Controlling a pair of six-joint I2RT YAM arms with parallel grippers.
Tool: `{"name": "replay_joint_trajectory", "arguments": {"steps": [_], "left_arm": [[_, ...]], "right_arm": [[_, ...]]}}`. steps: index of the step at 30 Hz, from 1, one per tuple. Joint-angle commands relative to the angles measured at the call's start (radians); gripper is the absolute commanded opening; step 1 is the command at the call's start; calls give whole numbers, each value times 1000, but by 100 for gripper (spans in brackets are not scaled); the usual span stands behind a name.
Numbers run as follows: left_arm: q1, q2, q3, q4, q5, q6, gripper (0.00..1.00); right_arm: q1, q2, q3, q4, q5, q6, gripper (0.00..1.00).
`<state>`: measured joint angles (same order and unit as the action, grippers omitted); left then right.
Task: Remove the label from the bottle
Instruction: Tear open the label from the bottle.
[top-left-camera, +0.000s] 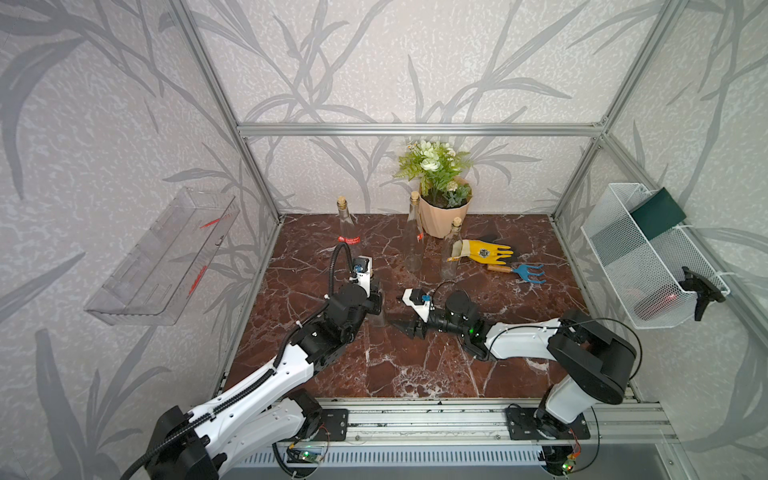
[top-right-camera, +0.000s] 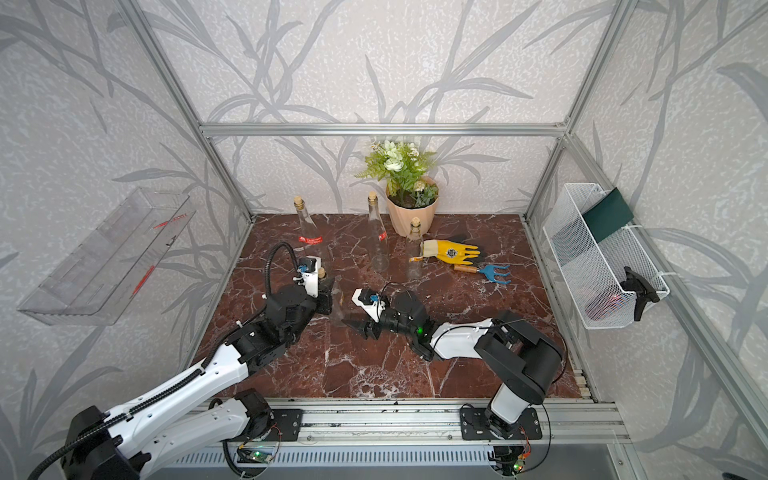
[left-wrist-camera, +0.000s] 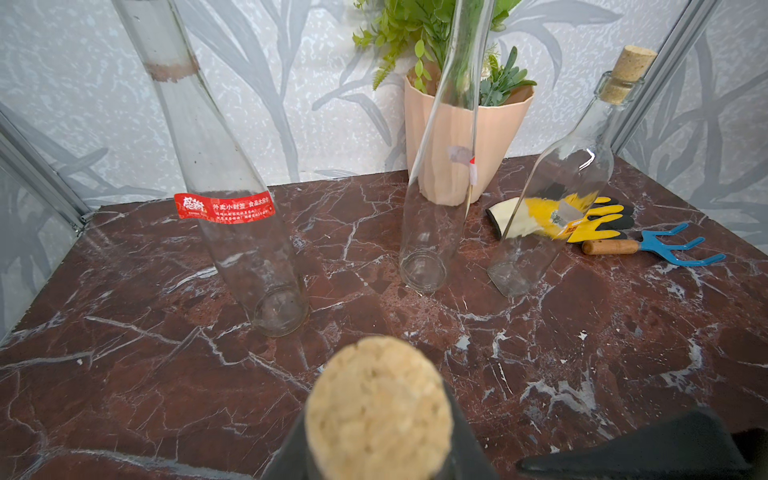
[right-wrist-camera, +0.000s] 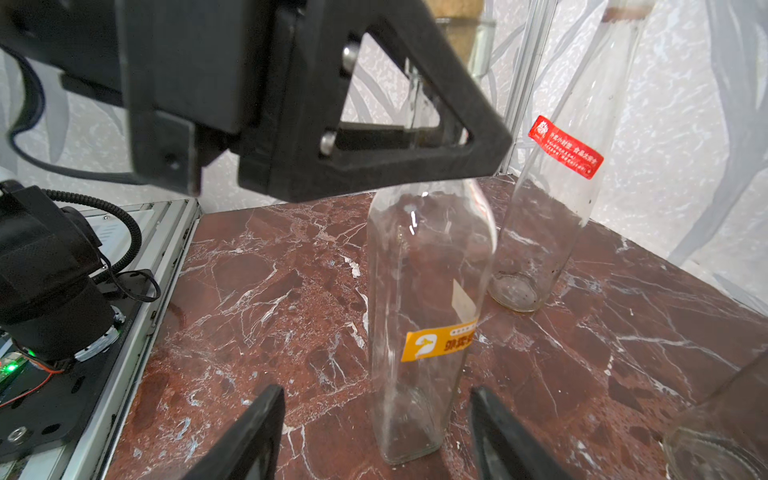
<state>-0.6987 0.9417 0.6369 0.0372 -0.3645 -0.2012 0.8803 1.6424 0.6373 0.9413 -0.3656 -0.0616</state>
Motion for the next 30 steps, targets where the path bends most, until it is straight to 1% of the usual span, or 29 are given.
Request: {"name": "replay_joint_trajectory", "arguments": {"steps": [1,2,6,9,11,18,25,30], "left_arm": [[-8,-22,-10,91,-8,-3,13],[-8,-24,-13,96,7,6,20],[-8,-33,-20,104,48,41,39],[-9,-52,-26,101,58,73,46],[-8,-64,-34,105,57,96,49],[-7,-74,-37,131,65,173,49],[-7,-47,-32,156,67,182,36],[-7,-40,-41,161,68,171,35]], "right_arm": [[5,14,8,41,-5,-9,71],[5,12,8,40,-9,-9,71],[1,10,8,35,-16,-7,71],[-4,4,5,32,-24,-8,71],[-7,1,5,28,-35,-9,71],[-11,-2,6,20,-55,-9,72],[-17,-13,1,14,-59,-6,71],[-21,-25,-5,6,-58,-8,71]]}}
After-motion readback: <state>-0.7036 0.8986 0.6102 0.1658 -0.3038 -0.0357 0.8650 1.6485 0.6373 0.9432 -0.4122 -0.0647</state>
